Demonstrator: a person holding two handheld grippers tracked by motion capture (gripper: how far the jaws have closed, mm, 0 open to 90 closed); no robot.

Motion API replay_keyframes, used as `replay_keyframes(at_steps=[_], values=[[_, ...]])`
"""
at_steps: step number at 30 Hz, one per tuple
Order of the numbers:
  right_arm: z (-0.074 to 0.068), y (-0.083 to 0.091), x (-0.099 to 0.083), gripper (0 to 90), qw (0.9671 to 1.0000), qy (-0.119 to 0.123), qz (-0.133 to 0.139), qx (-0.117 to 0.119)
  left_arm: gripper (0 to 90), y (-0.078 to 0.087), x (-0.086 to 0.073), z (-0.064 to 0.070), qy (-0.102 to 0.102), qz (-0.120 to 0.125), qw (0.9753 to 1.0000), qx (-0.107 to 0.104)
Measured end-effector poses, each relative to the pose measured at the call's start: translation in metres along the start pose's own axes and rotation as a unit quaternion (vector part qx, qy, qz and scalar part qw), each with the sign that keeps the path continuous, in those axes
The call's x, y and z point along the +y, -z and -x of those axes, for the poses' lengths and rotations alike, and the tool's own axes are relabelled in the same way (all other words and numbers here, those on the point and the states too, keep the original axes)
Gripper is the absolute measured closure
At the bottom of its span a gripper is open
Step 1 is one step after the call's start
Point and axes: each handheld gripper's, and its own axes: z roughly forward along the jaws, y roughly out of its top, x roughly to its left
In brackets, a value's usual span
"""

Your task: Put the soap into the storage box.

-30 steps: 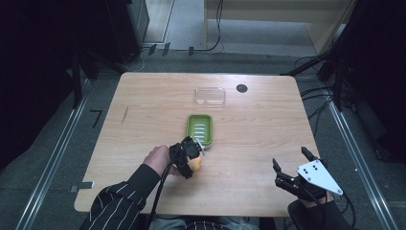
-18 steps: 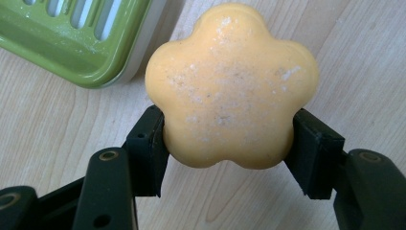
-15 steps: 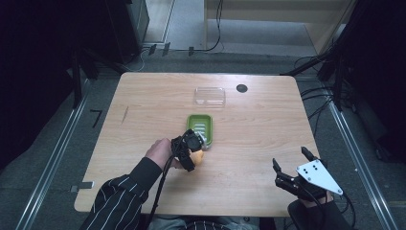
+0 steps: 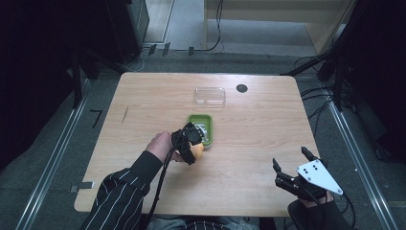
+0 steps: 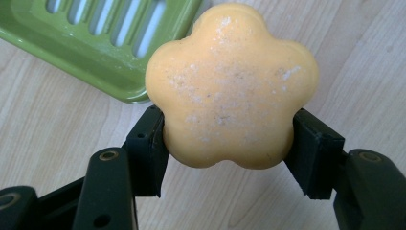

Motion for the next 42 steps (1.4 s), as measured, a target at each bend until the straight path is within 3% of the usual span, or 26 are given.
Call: replay_keyframes(at_steps=[28, 42], values=[[0.000, 0.000, 0.000, 13.3, 1.0000, 0.000, 0.000, -0.001, 39.6, 0.006, 0.012, -0.022, 0.005, 0.009, 0.9999, 0.002], [-0.001, -0.001, 0.000, 13.4, 1.0000, 0.000, 0.000, 0.000, 39.6, 0.013, 0.017, -0.038, 0.013, 0.025, 0.9996, 0.008]])
